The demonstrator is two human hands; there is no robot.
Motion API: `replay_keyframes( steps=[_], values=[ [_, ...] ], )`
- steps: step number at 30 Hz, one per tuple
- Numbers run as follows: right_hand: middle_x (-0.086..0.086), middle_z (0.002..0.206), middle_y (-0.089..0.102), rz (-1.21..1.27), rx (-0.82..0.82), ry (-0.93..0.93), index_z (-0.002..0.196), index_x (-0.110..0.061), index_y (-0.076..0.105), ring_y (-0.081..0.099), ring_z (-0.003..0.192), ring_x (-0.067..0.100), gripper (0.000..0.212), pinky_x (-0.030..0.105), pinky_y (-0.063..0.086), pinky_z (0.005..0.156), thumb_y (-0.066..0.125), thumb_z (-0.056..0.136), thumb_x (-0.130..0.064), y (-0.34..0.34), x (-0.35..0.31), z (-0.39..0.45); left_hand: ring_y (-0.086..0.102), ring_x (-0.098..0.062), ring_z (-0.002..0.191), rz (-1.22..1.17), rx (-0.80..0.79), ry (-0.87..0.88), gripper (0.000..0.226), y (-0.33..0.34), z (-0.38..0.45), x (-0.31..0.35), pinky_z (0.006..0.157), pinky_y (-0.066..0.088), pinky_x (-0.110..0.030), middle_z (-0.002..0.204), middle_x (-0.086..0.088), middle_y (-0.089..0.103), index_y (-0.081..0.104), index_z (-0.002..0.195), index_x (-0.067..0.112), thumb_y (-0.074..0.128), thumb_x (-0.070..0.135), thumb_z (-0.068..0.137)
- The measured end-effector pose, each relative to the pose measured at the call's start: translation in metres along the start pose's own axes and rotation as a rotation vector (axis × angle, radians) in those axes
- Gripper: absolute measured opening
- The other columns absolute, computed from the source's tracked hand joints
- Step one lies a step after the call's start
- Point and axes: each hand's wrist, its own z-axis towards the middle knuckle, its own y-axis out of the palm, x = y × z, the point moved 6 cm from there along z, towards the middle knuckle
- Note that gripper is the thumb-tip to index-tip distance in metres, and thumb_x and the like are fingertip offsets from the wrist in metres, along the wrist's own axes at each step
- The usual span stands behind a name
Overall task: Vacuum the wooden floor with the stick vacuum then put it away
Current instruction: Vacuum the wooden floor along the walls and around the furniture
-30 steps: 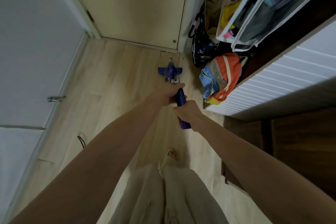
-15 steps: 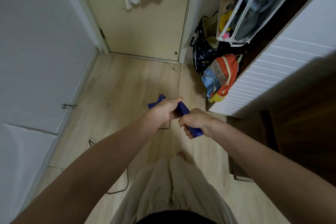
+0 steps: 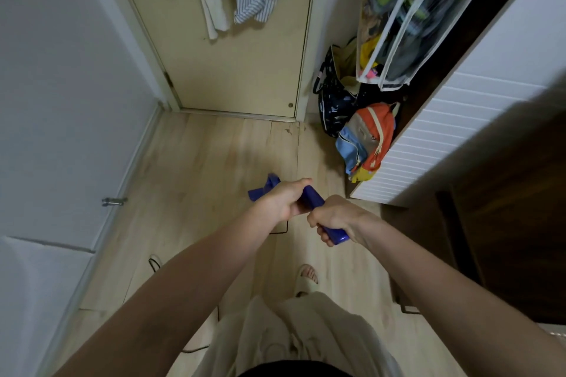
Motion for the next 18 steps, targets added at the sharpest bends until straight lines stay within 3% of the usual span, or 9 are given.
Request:
replay_keyframes(
  steps=[5, 9, 11, 14, 18],
  values=[
    [0.010, 0.061, 0.055, -0.026, 0.006, -0.004, 0.086, -0.004, 0.053, 0.051, 0.045, 0.016, 0.006, 0.023, 0.046, 0.043, 0.056, 0.084, 0.001, -0.022, -0.004, 0.025, 0.061, -0.030, 0.095, -0.066, 0.013, 0.008, 0.020, 0.013, 0.023, 0.014, 0.085, 0.053, -0.040, 0.097, -0.018, 0.059, 0.047, 0.092, 0.003, 0.061, 0.018, 0.094],
    [0.009, 0.064, 0.055, -0.062, -0.028, -0.035, 0.089, -0.007, 0.052, 0.053, 0.048, 0.016, 0.008, 0.023, 0.046, 0.045, 0.057, 0.085, -0.002, -0.042, -0.016, 0.063, 0.062, -0.034, 0.101, -0.092, 0.056, 0.017, 0.021, 0.018, 0.056, 0.036, 0.093, 0.052, -0.046, 0.096, -0.018, 0.058, 0.045, 0.096, 0.006, 0.064, 0.015, 0.091],
    [0.009, 0.066, 0.054, -0.067, -0.039, -0.052, 0.090, -0.007, 0.050, 0.052, 0.048, 0.016, 0.008, 0.024, 0.045, 0.046, 0.056, 0.086, -0.003, -0.051, -0.031, 0.089, 0.061, -0.033, 0.094, -0.127, 0.064, 0.038, 0.016, 0.019, 0.073, 0.057, 0.096, 0.049, -0.046, 0.092, -0.016, 0.055, 0.045, 0.095, 0.006, 0.060, 0.011, 0.093],
    [0.009, 0.069, 0.055, -0.092, -0.048, -0.082, 0.097, -0.004, 0.050, 0.052, 0.051, 0.017, 0.014, 0.026, 0.045, 0.047, 0.059, 0.086, -0.006, -0.063, -0.059, 0.129, 0.056, -0.025, 0.077, -0.174, 0.073, 0.066, 0.012, 0.018, 0.094, 0.096, 0.088, 0.048, -0.040, 0.087, -0.012, 0.053, 0.045, 0.102, 0.008, 0.055, 0.010, 0.096],
    [0.009, 0.065, 0.052, -0.112, -0.078, -0.098, 0.100, -0.004, 0.048, 0.050, 0.046, 0.018, 0.014, 0.027, 0.044, 0.042, 0.056, 0.089, -0.006, -0.071, -0.092, 0.177, 0.057, -0.023, 0.074, -0.178, 0.133, 0.060, 0.020, 0.010, 0.123, 0.139, 0.073, 0.051, -0.036, 0.089, -0.010, 0.053, 0.044, 0.110, 0.010, 0.057, 0.012, 0.095]
  ],
)
